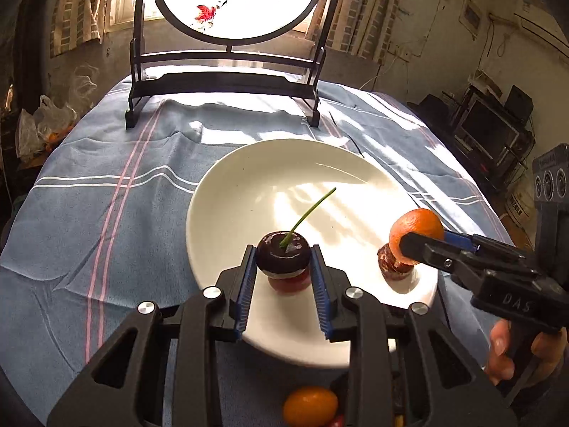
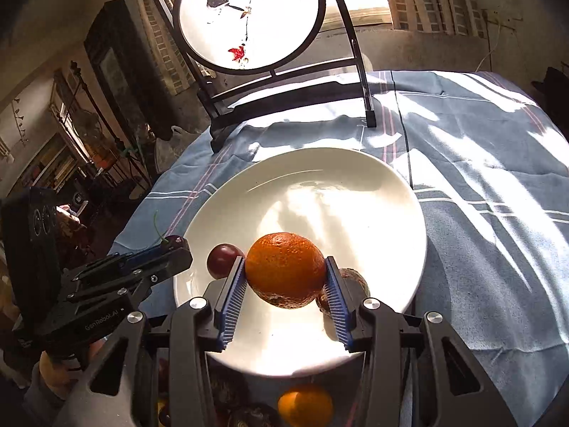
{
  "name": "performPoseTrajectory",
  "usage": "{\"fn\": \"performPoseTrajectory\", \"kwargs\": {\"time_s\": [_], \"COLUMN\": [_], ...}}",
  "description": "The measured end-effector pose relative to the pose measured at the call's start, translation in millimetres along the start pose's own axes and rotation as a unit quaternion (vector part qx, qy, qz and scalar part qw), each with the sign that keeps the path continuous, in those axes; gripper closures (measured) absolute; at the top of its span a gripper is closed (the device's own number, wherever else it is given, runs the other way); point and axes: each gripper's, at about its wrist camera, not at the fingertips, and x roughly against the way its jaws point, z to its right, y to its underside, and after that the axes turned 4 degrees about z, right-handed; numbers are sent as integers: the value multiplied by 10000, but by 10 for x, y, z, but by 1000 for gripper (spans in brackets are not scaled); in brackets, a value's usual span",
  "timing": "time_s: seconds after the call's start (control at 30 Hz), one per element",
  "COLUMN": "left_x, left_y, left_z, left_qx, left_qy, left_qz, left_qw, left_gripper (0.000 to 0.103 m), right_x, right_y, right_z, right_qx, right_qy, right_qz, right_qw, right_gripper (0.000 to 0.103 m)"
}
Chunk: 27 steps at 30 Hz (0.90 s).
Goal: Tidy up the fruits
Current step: 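Set the cherry on the plate with left tool while right tool sets the orange, then grasp a yellow fruit with left tool while right tool grasps a dark brown fruit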
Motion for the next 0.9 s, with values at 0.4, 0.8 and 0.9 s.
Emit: {"fn": "performPoseTrajectory", "kwargs": {"time_s": [0.4,0.8,0.9], "left_x": [458,1144,1082], "left_y": [263,1542,1663], "left_z": [40,270,237], "left_qx": [-150,-943,-966], "left_qy": [6,178,46], "left_qz": [160,-55,-102], "left_qw": [9998,9954,9953], "left_gripper": [48,48,49], "right_x": [707,1482,1527], "right_y": [346,1528,1672], "right_z": [-30,136,122], "right_qx": [276,26,-14], "right_qy": [158,-140,-155], "right_qz": [686,736,639], "right_qw": [9971,9972,9978], "right_gripper": [38,38,38]}}
